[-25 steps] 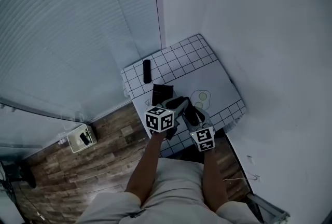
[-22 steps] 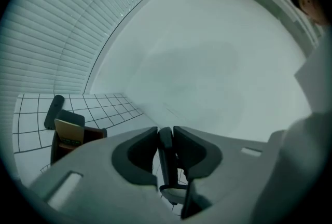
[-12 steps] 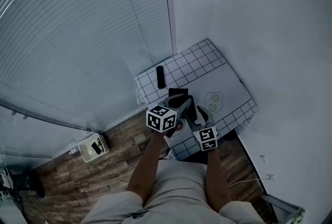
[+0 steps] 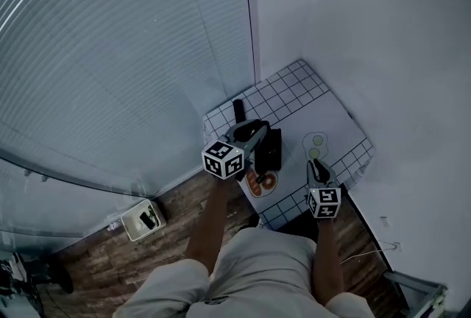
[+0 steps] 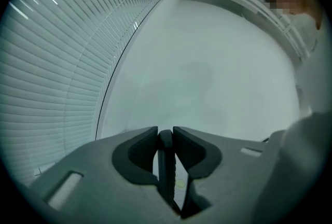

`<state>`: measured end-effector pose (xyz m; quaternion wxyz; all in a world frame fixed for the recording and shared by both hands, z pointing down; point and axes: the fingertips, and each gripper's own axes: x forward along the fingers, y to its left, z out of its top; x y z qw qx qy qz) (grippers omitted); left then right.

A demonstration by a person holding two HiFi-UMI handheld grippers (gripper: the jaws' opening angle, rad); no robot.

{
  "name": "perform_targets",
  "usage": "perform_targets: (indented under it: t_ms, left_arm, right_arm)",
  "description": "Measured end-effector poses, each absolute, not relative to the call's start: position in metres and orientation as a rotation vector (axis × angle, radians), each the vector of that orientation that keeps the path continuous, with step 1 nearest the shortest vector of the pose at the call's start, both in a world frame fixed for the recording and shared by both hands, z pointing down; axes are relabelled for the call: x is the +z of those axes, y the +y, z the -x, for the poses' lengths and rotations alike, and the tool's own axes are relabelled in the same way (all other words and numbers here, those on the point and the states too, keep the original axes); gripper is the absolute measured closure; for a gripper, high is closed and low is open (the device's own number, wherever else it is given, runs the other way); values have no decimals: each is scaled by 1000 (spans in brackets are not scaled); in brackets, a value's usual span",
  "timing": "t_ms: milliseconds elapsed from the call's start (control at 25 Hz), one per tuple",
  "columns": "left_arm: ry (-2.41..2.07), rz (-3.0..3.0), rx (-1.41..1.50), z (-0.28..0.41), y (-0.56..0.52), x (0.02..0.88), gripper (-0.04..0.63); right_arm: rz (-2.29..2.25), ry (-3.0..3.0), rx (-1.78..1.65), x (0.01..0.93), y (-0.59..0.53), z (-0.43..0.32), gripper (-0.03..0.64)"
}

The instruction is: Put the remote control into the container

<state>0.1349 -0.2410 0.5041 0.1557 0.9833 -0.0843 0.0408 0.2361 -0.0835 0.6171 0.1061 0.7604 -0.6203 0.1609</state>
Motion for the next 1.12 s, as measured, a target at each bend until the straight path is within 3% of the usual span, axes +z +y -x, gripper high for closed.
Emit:
perform_targets:
  t_ms: [120, 560, 840, 1120]
  left_arm:
    - [-206, -2861, 83, -135, -250, 503, 497]
    - [-109, -2911, 41, -141, -255, 527, 497]
    - [102, -3088, 378, -145, -220, 556, 497]
    - [-51, -3004, 466, -130, -215, 599, 497]
  right_arm:
    - [-2363, -1719, 485, 610, -70, -257, 614]
    - [-2302, -1688, 463, 614, -71, -249, 614]
    - [-2205, -1767, 451, 619, -94, -225, 614]
    - [-2168, -1799, 446, 620, -100, -217, 614]
